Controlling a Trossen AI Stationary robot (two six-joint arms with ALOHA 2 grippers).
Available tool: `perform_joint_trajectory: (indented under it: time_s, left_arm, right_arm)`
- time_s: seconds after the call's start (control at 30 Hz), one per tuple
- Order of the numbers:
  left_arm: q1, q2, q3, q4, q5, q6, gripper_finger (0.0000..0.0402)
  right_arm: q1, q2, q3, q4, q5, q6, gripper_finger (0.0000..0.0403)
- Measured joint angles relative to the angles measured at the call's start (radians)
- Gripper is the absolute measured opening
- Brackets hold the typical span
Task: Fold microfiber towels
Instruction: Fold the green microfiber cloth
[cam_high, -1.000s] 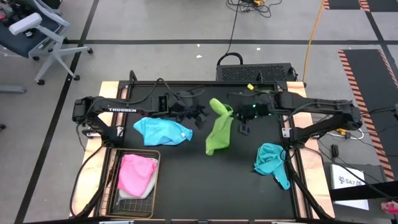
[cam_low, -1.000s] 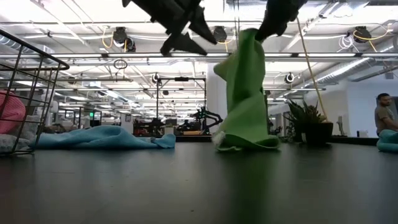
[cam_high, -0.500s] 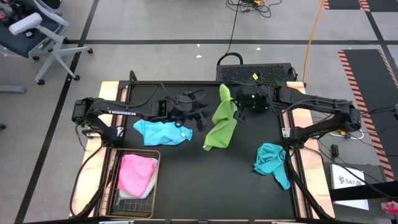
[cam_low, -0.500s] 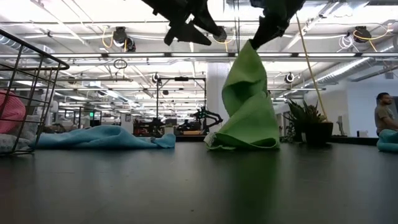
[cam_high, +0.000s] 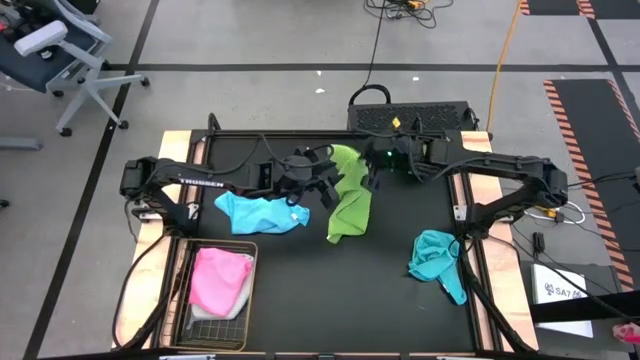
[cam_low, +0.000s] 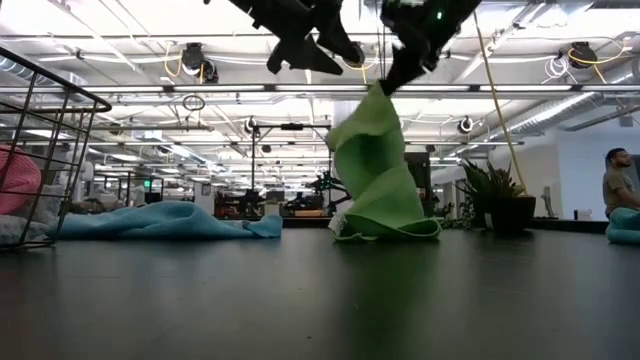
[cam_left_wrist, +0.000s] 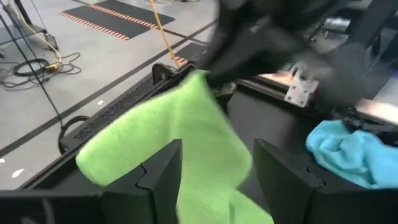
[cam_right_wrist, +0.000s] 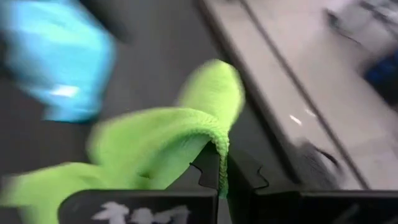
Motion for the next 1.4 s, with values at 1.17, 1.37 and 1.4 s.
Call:
perform_joint_trajectory:
  time_s: [1.17,1.37,1.4]
  left_arm:
    - [0.017,0.118,0.001,0.098,-0.052,-0.033,0.0198]
    - [0.021,-0.005,0.005,0.097,-0.061,0.023,0.0198]
    - [0.021,-0.031,0.008,0.102,-0.061,0.035,0.0198]
  right_arm:
    - [0.034,-0.062,0.013,0.031,-0.180,0.152,0.0000]
    - [0.033,-0.124,0.091,0.188,-0.021,0.006,0.0000]
    - [0.034,-0.134,0.106,0.225,-0.024,-0.027,0.0000]
